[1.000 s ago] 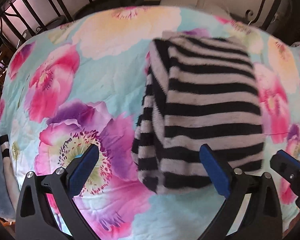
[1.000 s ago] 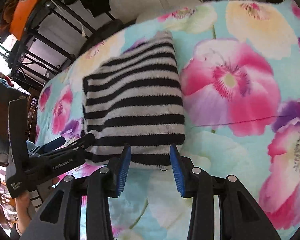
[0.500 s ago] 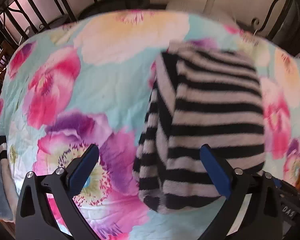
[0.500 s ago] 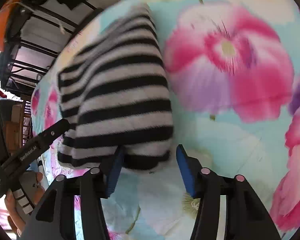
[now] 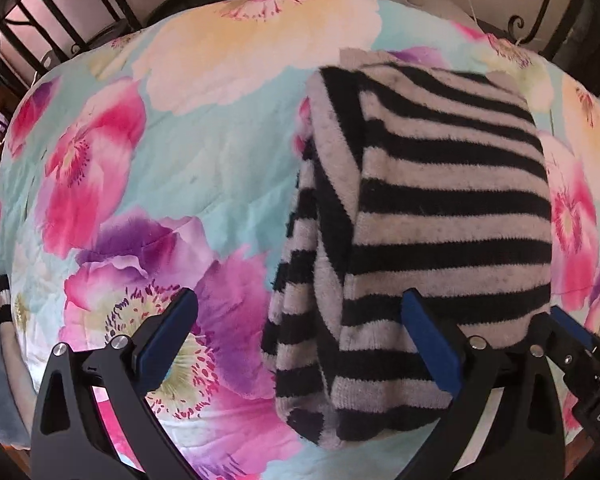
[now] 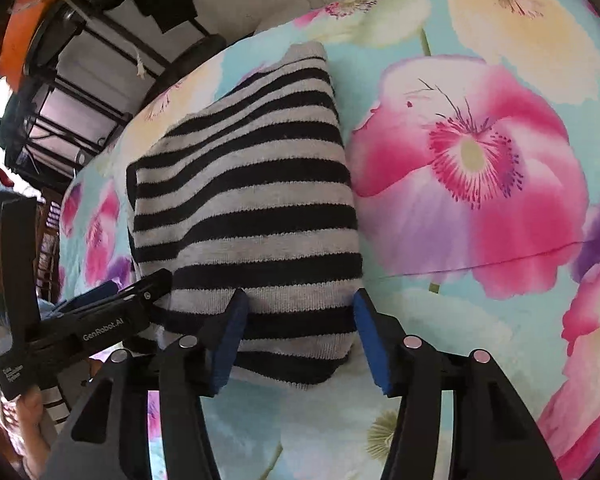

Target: Fold small clothes

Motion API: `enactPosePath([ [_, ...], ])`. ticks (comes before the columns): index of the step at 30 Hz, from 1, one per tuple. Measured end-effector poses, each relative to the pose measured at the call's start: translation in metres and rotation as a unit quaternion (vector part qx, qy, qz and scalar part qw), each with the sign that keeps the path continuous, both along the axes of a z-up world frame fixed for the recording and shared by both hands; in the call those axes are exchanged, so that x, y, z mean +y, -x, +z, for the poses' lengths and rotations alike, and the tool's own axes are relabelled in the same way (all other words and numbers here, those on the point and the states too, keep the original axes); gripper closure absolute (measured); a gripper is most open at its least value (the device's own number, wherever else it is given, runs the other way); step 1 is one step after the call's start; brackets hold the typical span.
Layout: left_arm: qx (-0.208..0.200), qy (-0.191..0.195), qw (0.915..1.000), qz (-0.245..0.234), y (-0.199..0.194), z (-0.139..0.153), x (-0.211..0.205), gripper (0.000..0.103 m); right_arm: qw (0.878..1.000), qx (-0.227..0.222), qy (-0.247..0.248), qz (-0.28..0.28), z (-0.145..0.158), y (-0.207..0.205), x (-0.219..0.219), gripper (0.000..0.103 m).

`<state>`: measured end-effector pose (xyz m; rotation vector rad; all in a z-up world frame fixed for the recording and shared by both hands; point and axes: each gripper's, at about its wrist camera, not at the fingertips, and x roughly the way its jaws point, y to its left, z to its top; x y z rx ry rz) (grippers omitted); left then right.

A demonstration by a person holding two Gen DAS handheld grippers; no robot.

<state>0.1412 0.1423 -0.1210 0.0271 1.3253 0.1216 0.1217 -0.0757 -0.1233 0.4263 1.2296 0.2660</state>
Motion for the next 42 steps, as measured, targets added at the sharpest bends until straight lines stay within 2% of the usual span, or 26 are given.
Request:
enactPosePath([
  [3, -0.013, 0.012, 0.9997, 0.014, -0.005, 0.010, 0.015, 0.004, 1.000, -0.013, -0.009, -0.006, 0.011, -0.004, -0.003, 0.050],
  [5, -0.024, 0.039, 0.9985, 0.029, -0.009, 0.017, 0.028, 0.004, 1.000, -0.015, -0.024, -0.009, 0.018, -0.009, -0.006, 0.050],
  [7, -0.027, 0.063, 0.9970, 0.036, -0.012, 0.018, 0.036, 0.004, 0.999, -0.015, -0.044, -0.025, 0.023, -0.015, -0.014, 0.045],
  [10, -0.028, 0.082, 0.9954, 0.039, -0.016, 0.017, 0.044, 0.004, 0.997, -0.012, -0.063, -0.048, 0.025, -0.026, -0.028, 0.044],
  [14, -0.027, 0.115, 0.9925, 0.033, -0.024, 0.010, 0.048, 0.004, 0.993, -0.005, -0.096, -0.071, 0.014, -0.038, -0.043, 0.043],
  [16, -0.026, 0.134, 0.9903, 0.027, -0.024, 0.003, 0.045, 0.004, 0.990, 0.000, -0.124, -0.072, 0.006, -0.041, -0.047, 0.036],
  [19, -0.022, 0.152, 0.9880, 0.017, -0.024, -0.007, 0.044, 0.004, 0.984, 0.003, -0.163, -0.074, -0.012, -0.045, -0.051, 0.031],
  [25, -0.017, 0.189, 0.9817, -0.010, -0.021, -0.024, 0.045, 0.004, 0.975, 0.011, -0.201, -0.091, -0.043, -0.046, -0.066, 0.030],
  [30, -0.016, 0.229, 0.9733, -0.007, -0.023, -0.039, 0.054, 0.004, 0.976, 0.010, -0.211, -0.048, -0.050, -0.047, -0.045, 0.030],
  [32, -0.017, 0.230, 0.9730, -0.016, -0.023, -0.039, 0.056, 0.004, 0.977, 0.005, -0.210, -0.033, -0.051, -0.047, -0.038, 0.030],
  [37, -0.015, 0.236, 0.9713, -0.020, -0.027, -0.040, 0.054, 0.004, 0.970, 0.012, -0.239, -0.044, -0.067, -0.047, -0.037, 0.026],
  [40, -0.014, 0.263, 0.9638, -0.042, -0.029, -0.036, 0.047, 0.005, 0.971, 0.005, -0.236, -0.038, -0.067, -0.045, -0.035, 0.023],
  [42, -0.016, 0.266, 0.9621, -0.058, -0.027, -0.035, 0.041, 0.005, 0.971, 0.001, -0.235, -0.034, -0.066, -0.045, -0.034, 0.020],
])
